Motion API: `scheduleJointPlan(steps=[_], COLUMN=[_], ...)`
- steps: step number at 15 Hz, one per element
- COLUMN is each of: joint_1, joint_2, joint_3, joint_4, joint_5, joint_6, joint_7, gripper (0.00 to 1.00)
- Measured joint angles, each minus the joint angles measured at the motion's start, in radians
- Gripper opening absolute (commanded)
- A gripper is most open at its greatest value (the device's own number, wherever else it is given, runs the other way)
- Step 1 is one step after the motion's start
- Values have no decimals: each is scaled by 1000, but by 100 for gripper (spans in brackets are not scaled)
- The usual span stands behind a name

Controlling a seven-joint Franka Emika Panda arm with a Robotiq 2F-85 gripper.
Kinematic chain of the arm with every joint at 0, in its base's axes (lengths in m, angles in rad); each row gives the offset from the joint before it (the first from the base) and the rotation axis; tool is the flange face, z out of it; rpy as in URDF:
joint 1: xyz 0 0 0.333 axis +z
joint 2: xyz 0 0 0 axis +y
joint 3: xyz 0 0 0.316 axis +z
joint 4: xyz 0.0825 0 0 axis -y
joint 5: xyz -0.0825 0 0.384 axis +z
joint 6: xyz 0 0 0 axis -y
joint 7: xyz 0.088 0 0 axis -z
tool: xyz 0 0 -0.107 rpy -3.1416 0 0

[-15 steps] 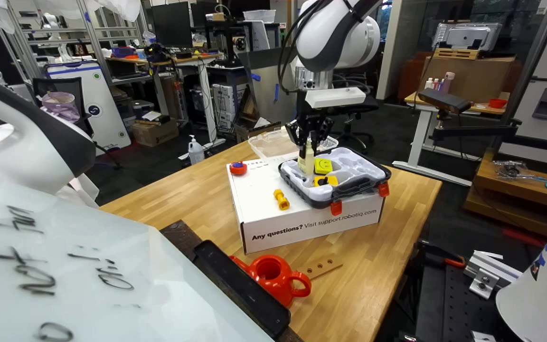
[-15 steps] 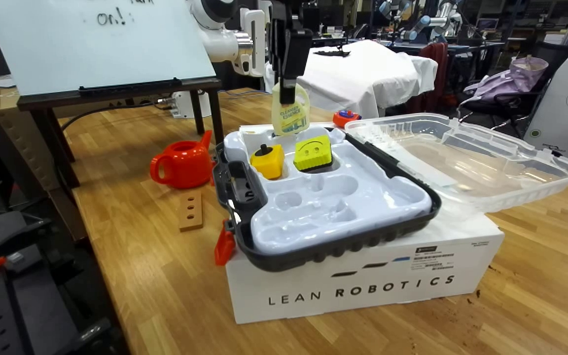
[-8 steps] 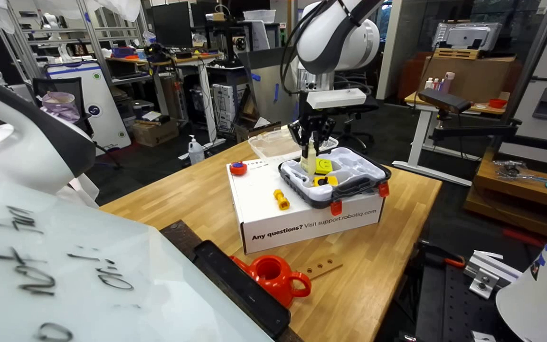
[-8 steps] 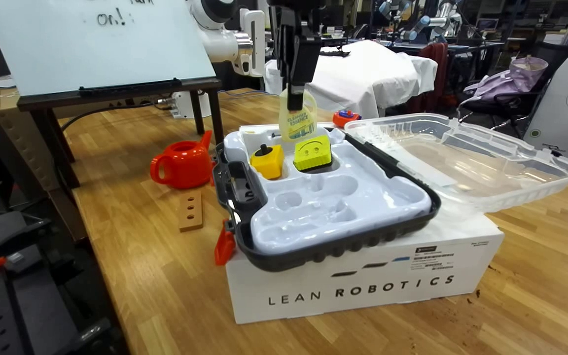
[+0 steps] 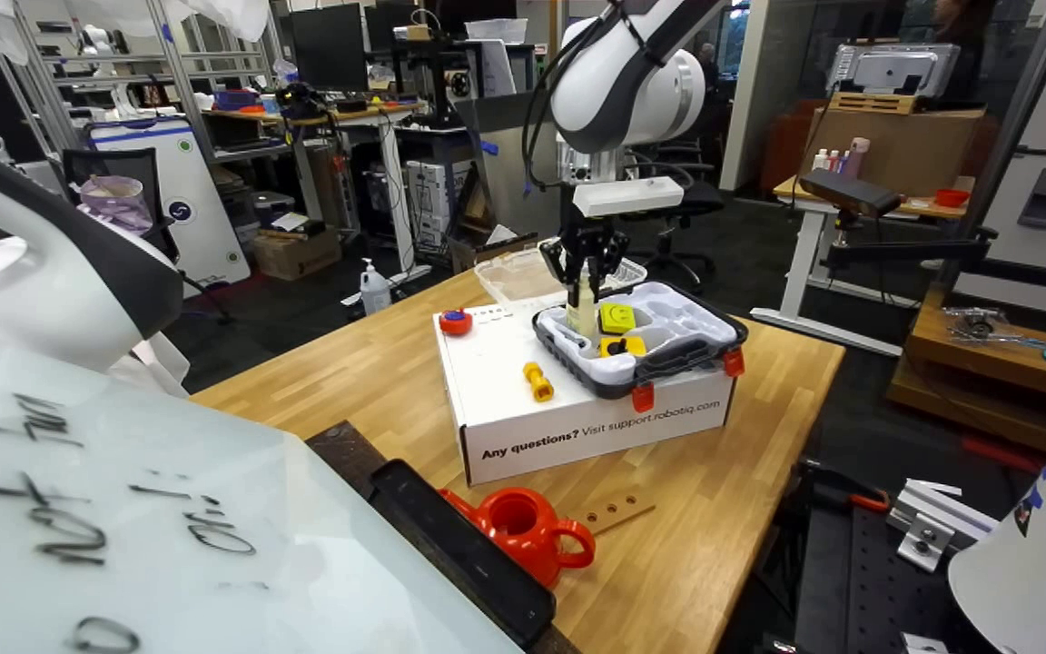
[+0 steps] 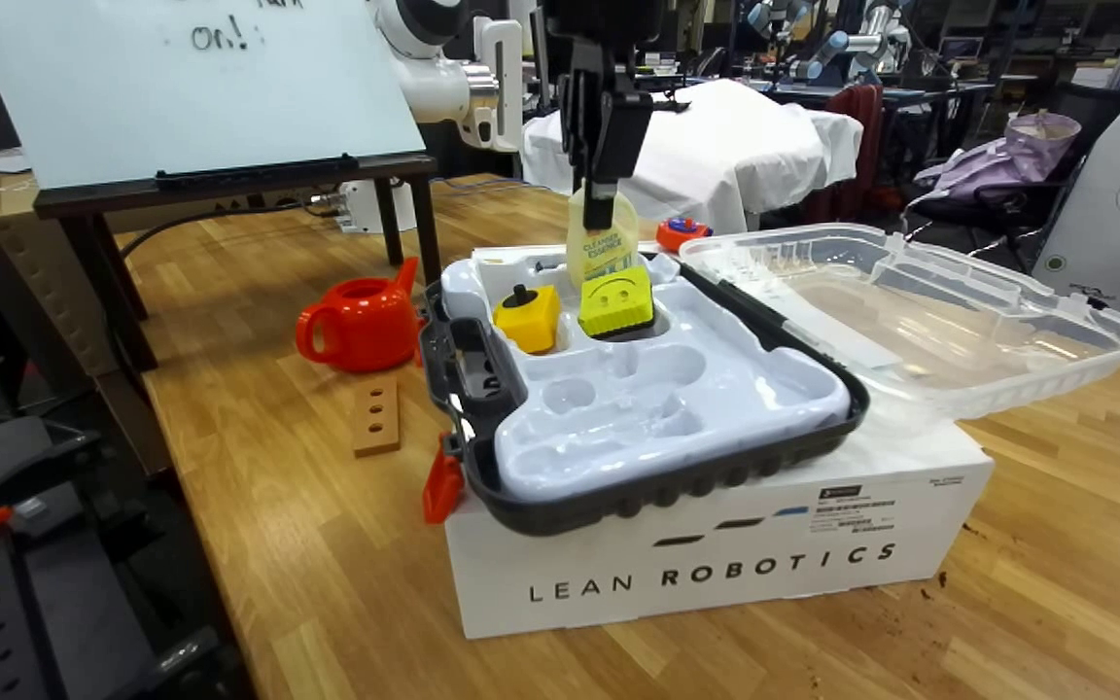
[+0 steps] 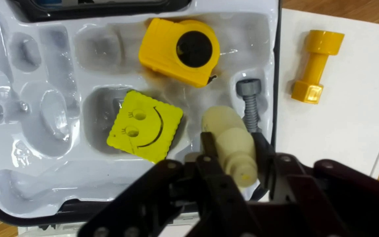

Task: Pick up the white bottle from the table and put it inside the white and black case

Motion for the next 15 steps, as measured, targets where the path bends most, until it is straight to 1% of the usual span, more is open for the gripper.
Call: scheduleJointPlan(steps=[7,8,9,11,15], joint_1=[-3,-5,-5,-6,-6], joint_2=[58,60,61,61,57], joint_3=[-3,-3,-3,-3,-1], joint_4=[36,37,40,47,67], joint_5=[1,2,3,13,35], joint_6=[-16,-21,-25,-36,-45], joint_7=[-18,-20,-22,-29,-54], gripper=[8,57,58,69,97])
